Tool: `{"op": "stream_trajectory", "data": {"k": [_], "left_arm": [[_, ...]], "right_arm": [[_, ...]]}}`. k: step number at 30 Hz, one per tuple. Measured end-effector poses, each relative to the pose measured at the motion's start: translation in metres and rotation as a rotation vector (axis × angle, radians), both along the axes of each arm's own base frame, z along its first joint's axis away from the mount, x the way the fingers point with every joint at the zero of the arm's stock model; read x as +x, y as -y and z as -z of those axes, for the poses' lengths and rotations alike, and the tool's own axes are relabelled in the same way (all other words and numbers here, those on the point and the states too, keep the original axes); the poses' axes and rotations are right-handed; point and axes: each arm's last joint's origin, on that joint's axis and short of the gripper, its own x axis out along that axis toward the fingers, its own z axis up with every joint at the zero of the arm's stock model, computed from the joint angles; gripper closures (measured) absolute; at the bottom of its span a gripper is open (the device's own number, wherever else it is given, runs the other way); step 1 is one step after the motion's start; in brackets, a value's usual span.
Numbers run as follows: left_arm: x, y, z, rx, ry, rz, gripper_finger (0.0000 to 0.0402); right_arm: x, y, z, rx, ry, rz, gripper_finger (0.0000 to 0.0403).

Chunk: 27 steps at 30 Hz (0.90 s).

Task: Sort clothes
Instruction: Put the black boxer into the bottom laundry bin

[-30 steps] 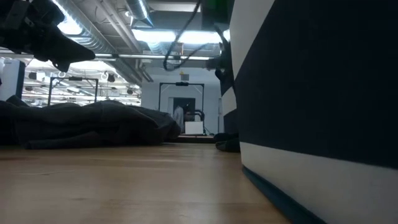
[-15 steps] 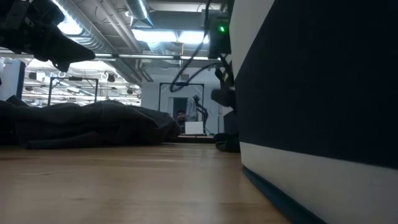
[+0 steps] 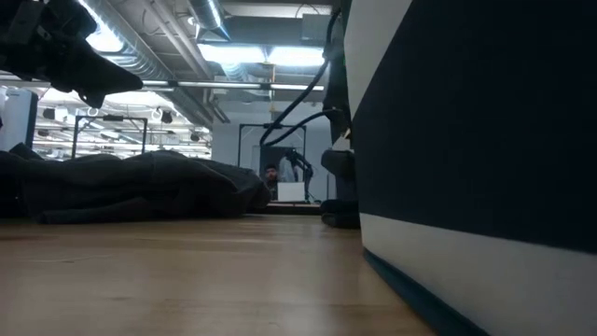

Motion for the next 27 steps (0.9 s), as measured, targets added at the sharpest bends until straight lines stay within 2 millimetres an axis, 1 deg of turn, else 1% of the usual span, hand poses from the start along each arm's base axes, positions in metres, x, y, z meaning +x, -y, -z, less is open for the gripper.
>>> {"op": "stream_trajectory", "data": {"k": [3, 9, 11, 12, 14, 17, 19, 22, 25, 27], "left_arm": [[0.0, 0.0, 0.0, 0.0, 0.0, 0.0, 0.0361], [0.0, 0.0, 0.0, 0.0, 0.0, 0.0, 0.0361], [0.0, 0.0, 0.0, 0.0, 0.0, 0.0, 0.0361], [0.0, 0.0, 0.0, -0.001, 0.001, 0.0, 0.0361], [0.0, 0.0, 0.0, -0.003, 0.001, 0.0, 0.0361], [0.0, 0.0, 0.0, -0.004, 0.002, -0.001, 0.0361], [0.0, 0.0, 0.0, -0.004, 0.002, -0.001, 0.0361], [0.0, 0.0, 0.0, -0.007, 0.002, -0.001, 0.0361], [0.0, 0.0, 0.0, -0.008, 0.003, -0.002, 0.0361], [0.0, 0.0, 0.0, -0.008, 0.003, -0.002, 0.0361]], "right_arm": [[0.001, -0.001, 0.001, 0.022, 0.003, -0.012, 0.0224], [0.006, -0.002, 0.0, 0.034, 0.031, -0.07, 0.0346], [0.008, -0.004, -0.002, 0.033, 0.034, -0.097, 0.0379], [0.01, -0.005, -0.003, 0.027, 0.036, -0.111, 0.0385], [0.013, -0.007, -0.006, 0.025, 0.047, -0.133, 0.0384], [0.019, -0.009, -0.011, 0.03, 0.064, -0.151, 0.0364], [0.025, -0.01, -0.017, 0.033, 0.079, -0.183, 0.036], [0.037, -0.011, -0.033, 0.02, 0.121, -0.235, 0.0369], [0.048, -0.013, -0.053, -0.01, 0.156, -0.294, 0.0381], [0.056, -0.016, -0.067, -0.034, 0.185, -0.33, 0.0382]]}}
